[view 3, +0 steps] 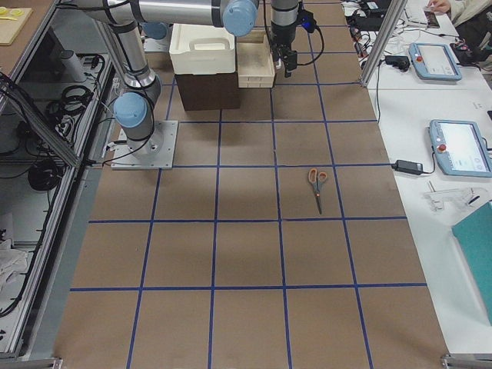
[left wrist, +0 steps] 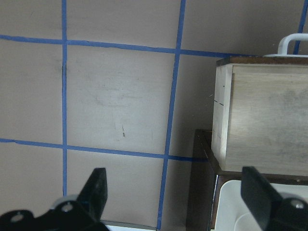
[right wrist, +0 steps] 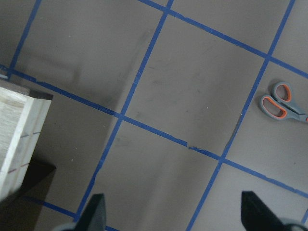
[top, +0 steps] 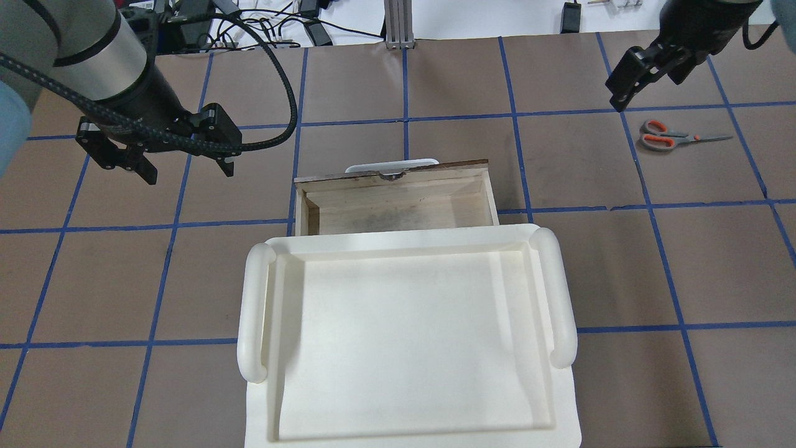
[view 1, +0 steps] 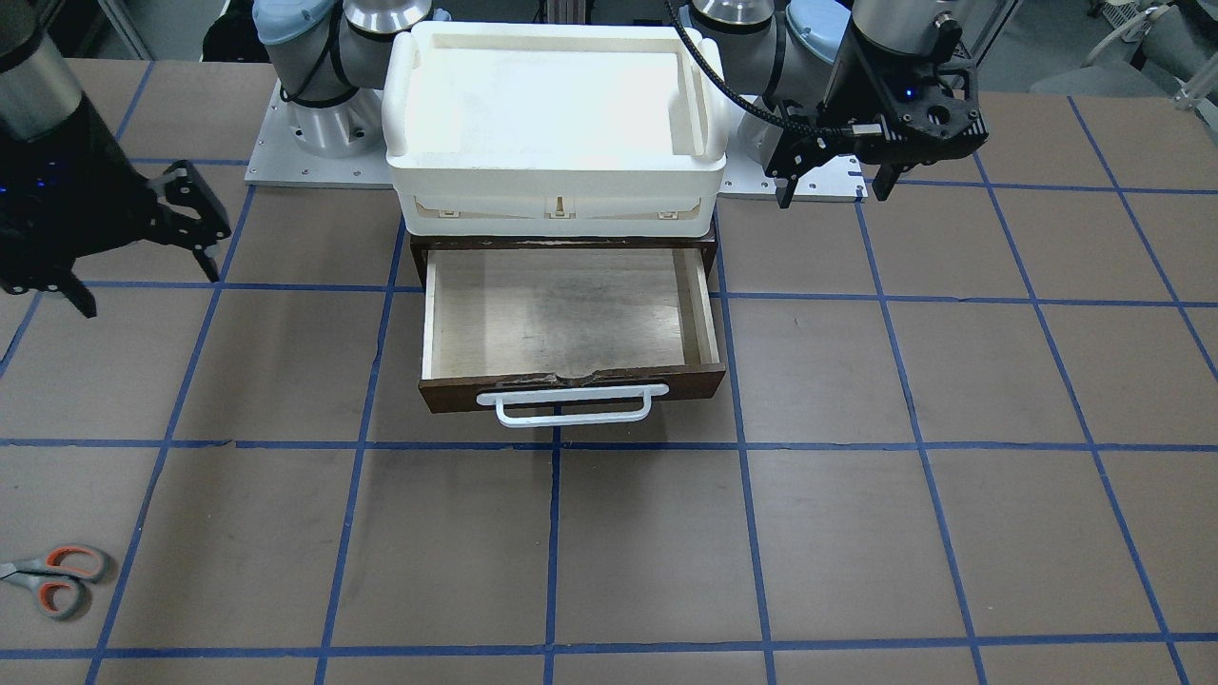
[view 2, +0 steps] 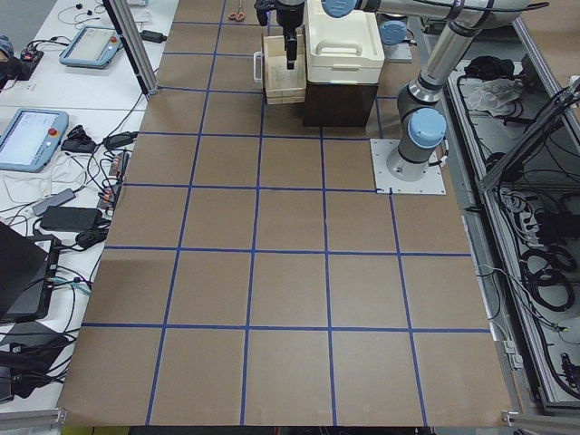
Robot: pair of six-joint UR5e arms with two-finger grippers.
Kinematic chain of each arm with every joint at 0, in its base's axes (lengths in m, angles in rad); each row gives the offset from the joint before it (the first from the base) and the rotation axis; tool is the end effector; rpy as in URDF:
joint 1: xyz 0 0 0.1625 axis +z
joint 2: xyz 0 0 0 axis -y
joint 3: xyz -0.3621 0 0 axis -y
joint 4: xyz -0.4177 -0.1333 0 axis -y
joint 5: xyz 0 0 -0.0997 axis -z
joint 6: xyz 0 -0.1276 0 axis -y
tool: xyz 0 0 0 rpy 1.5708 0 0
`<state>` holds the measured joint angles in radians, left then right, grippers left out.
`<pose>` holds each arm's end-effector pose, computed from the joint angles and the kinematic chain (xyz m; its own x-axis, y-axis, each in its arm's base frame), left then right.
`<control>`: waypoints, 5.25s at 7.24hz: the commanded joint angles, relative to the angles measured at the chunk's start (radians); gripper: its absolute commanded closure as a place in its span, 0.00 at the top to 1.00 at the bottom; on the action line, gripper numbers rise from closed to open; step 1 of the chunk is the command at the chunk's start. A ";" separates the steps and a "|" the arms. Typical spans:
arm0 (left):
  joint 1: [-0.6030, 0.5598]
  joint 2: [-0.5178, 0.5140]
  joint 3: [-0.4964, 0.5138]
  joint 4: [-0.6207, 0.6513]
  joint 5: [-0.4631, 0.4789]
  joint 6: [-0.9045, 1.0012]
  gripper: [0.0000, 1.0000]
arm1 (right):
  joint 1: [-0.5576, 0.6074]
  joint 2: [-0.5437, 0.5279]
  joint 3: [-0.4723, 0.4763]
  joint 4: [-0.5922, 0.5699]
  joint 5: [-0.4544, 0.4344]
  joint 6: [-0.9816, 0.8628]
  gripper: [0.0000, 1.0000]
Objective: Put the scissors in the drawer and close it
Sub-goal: 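Move the right gripper over the grey-and-orange scissors, then lower the right gripper and close it on the scissors' blades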
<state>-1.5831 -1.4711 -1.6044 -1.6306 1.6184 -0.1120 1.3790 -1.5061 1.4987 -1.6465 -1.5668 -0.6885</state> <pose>-0.1331 -0.4796 0.4236 -0.9939 -0.0998 -0.0466 -0.0994 0.9950 -0.0116 0.0263 -0.5664 0.4081 -0.8788 -0.4746 0.0497 -0.4771 0.8763 -0.0666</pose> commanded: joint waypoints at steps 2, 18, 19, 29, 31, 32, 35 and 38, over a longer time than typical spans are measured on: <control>0.000 0.000 0.001 0.000 0.000 0.000 1.00 | -0.159 0.081 0.000 -0.073 0.004 -0.441 1.00; 0.000 0.000 0.001 0.000 0.000 0.000 1.00 | -0.330 0.558 -0.044 -0.504 0.068 -1.218 0.99; 0.000 0.000 0.001 0.000 0.000 0.000 1.00 | -0.330 0.576 -0.044 -0.544 0.071 -1.244 0.98; 0.000 0.000 0.001 0.000 0.000 0.000 1.00 | -0.327 0.666 -0.097 -0.549 0.065 -1.367 0.79; 0.000 0.000 0.001 0.000 0.000 0.000 1.00 | -0.327 0.662 -0.097 -0.543 0.060 -1.364 0.77; 0.000 0.000 0.001 0.000 0.000 0.000 1.00 | -0.322 0.650 -0.097 -0.504 0.047 -1.355 0.77; 0.000 0.000 0.001 0.000 0.000 0.000 1.00 | -0.322 0.649 -0.095 -0.498 0.047 -1.350 0.78; 0.000 0.000 0.001 0.000 0.002 0.000 1.00 | -0.322 0.656 -0.095 -0.499 0.047 -1.349 0.78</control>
<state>-1.5831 -1.4711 -1.6030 -1.6313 1.6193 -0.1120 1.0569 -0.8544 1.4036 -2.1453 -1.5201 -2.0378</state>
